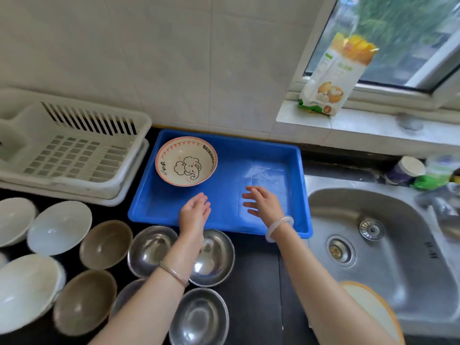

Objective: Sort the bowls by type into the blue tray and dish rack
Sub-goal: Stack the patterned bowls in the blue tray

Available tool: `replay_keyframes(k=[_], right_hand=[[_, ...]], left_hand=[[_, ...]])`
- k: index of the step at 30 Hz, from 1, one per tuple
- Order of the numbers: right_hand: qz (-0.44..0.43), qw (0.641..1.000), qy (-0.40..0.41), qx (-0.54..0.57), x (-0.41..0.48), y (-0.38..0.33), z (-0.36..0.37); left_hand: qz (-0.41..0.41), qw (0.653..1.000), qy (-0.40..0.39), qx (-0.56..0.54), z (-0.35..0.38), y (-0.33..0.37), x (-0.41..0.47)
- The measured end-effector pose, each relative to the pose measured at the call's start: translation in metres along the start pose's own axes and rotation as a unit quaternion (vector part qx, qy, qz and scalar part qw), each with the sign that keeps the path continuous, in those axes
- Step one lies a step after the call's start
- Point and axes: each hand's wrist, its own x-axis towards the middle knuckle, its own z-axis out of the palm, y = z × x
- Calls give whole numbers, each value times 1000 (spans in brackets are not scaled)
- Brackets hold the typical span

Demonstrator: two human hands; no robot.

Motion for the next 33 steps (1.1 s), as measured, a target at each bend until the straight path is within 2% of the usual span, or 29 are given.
replay_keyframes(k=[6, 9, 14, 18, 24, 29, 33], right_hand=[[2, 987, 129, -96, -84, 55, -103], [-2, 965, 190, -180, -126, 80, -147], [40, 917, 274, -285, -169, 114, -200], [87, 916, 291, -261, -185, 137, -221], [113, 917, 317, -214, -194, 153, -231], [97, 931, 297, -190, -190, 140, -232], [52, 945, 282, -160, -174, 110, -215]], left_hand=[[-96, 981, -143, 85, 45, -65, -87], [-138, 957, -201, 156, 61, -101, -121], [-187, 904, -268, 276, 79, -152, -159], [-218, 886, -270, 306, 84, -172, -171], [-220, 890, -256, 306, 83, -177, -174], [-194, 892, -257, 318, 78, -156, -165], [-168, 909, -235, 300, 70, -118, -145]])
